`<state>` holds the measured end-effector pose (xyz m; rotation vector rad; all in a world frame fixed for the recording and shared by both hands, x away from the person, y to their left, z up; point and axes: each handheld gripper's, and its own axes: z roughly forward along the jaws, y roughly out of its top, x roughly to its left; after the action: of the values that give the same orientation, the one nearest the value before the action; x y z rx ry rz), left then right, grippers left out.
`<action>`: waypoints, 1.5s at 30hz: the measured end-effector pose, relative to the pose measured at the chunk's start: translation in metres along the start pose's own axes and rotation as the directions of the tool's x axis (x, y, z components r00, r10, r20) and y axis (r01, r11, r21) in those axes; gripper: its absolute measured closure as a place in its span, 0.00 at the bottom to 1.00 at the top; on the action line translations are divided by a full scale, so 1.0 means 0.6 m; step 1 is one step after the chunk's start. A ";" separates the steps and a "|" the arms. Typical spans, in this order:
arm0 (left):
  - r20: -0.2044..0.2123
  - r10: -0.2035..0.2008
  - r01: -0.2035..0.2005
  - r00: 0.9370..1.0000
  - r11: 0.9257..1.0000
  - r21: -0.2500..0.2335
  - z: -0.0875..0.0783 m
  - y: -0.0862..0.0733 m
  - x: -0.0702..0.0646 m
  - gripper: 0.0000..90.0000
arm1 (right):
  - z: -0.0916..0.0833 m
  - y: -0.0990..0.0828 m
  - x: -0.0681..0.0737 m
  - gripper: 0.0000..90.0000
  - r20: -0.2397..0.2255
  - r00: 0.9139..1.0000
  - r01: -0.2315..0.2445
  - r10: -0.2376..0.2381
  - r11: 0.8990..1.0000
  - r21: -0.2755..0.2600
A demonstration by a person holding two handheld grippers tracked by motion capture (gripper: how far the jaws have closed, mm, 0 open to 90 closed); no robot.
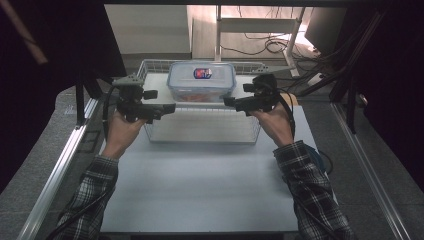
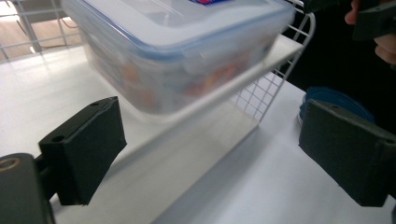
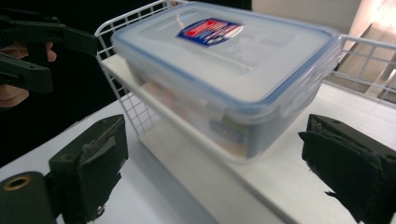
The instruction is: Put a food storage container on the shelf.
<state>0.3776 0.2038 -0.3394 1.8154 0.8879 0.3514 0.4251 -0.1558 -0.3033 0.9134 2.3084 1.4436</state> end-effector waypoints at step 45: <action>-0.019 0.055 -0.054 0.998 0.998 0.031 -0.030 -0.252 -0.116 0.05 | -0.066 -0.254 0.074 0.03 0.000 0.997 0.083 -0.083 0.996 0.006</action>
<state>0.2570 0.1948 -0.4557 1.8700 0.8624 0.3927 0.3141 -0.2024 -0.4141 0.8086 2.3233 1.4029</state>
